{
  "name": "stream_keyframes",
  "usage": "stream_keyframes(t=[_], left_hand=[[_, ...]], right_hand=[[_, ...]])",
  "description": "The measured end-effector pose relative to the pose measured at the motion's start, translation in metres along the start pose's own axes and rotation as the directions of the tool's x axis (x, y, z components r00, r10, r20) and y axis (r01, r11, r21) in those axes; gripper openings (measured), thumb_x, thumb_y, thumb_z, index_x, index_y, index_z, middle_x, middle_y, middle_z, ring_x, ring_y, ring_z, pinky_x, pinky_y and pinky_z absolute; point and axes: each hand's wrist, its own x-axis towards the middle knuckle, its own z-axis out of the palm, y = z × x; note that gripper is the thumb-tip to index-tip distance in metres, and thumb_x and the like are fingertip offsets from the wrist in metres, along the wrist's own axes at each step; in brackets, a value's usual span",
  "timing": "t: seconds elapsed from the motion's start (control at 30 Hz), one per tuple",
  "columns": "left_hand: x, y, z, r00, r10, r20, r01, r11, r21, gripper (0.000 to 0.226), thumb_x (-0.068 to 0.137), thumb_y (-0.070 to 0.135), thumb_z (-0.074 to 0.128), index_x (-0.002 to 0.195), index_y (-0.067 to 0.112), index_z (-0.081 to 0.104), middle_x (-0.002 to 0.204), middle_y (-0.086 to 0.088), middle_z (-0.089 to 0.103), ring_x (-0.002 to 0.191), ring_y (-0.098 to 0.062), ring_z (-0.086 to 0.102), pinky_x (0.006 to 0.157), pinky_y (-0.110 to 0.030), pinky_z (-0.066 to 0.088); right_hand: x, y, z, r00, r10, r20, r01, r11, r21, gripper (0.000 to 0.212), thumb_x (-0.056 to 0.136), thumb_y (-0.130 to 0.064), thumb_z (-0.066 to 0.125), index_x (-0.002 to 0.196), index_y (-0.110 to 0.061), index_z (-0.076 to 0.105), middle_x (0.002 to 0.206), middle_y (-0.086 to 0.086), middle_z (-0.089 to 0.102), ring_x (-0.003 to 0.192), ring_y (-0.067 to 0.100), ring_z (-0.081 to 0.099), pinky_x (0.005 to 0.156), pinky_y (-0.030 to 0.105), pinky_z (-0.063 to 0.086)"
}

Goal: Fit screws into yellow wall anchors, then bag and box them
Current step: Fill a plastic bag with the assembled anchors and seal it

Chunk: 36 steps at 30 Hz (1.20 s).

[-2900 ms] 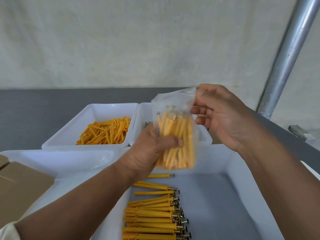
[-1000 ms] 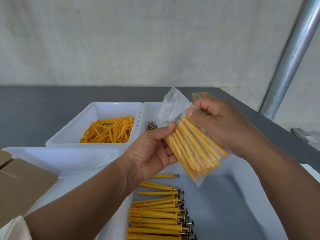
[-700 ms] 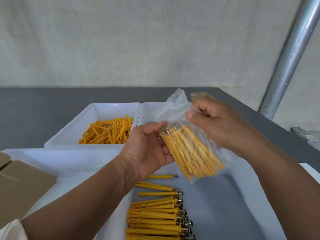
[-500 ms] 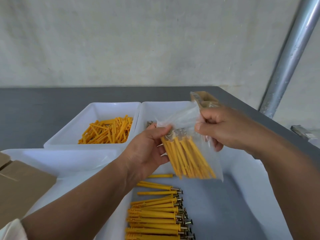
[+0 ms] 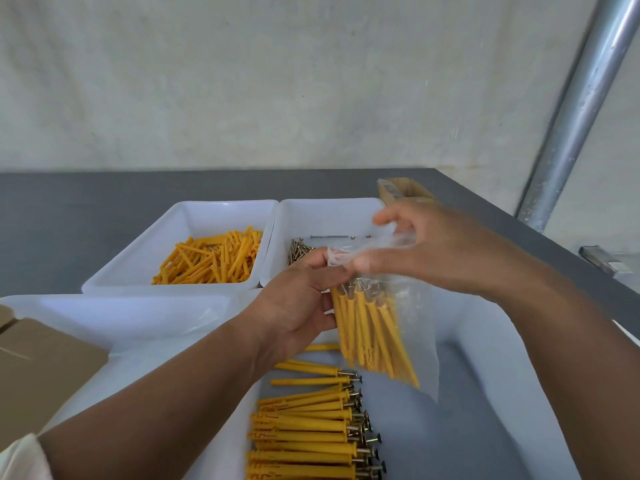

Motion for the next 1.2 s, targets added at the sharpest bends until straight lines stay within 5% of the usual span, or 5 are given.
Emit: stream_keyframes(t=[0.1,0.27,0.5,0.73,1.2], left_hand=[[0.0,0.0,0.003,0.999,0.029,0.025,-0.029,0.999,0.032,0.018,0.086,0.016,0.066,0.103,0.016,0.073,0.099,-0.009,0.068,0.082,-0.02,0.064,0.078,-0.037,0.055],[-0.005,0.004,0.004,0.995,0.036,0.094,-0.048,0.991,0.128,0.014,0.084,0.02,0.068,0.093,0.027,0.076,0.095,-0.006,0.071,0.087,-0.017,0.066,0.086,-0.034,0.055],[-0.008,-0.002,0.006,0.994,-0.102,0.028,0.086,0.935,0.344,0.017,0.092,0.015,0.065,0.099,0.028,0.073,0.111,-0.013,0.069,0.097,-0.021,0.068,0.094,-0.043,0.054],[-0.005,-0.003,0.005,0.996,-0.092,0.022,0.08,0.945,0.317,0.02,0.09,0.019,0.068,0.107,0.029,0.069,0.112,-0.008,0.071,0.101,-0.02,0.07,0.092,-0.04,0.056],[-0.003,-0.001,-0.001,0.991,-0.105,-0.086,0.129,0.922,0.364,0.026,0.088,0.018,0.07,0.113,0.023,0.064,0.103,-0.002,0.072,0.092,-0.015,0.073,0.088,-0.034,0.058]], right_hand=[[-0.002,-0.002,0.001,0.996,-0.028,0.079,0.04,0.987,-0.157,0.042,0.059,-0.069,0.068,0.081,-0.034,0.066,0.08,-0.011,0.061,0.071,0.005,0.058,0.056,0.024,0.039],[-0.006,0.002,-0.008,0.995,-0.081,0.056,0.088,0.987,-0.132,0.015,0.078,-0.046,0.073,0.074,-0.034,0.065,0.061,-0.008,0.056,0.054,0.004,0.049,0.051,0.025,0.036],[-0.009,0.001,0.003,0.951,0.022,0.307,0.1,0.92,-0.378,0.024,0.079,-0.05,0.069,0.071,-0.031,0.057,0.068,-0.009,0.055,0.06,0.006,0.05,0.054,0.026,0.036],[-0.007,-0.002,-0.002,0.973,-0.033,0.229,0.126,0.904,-0.408,0.025,0.087,-0.033,0.067,0.066,-0.026,0.054,0.064,-0.009,0.052,0.06,0.006,0.049,0.053,0.025,0.034],[-0.007,0.022,-0.025,0.966,0.24,0.093,-0.125,0.753,-0.646,0.027,0.084,-0.025,0.064,0.066,-0.02,0.045,0.077,-0.001,0.053,0.073,0.017,0.053,0.057,0.031,0.044]])
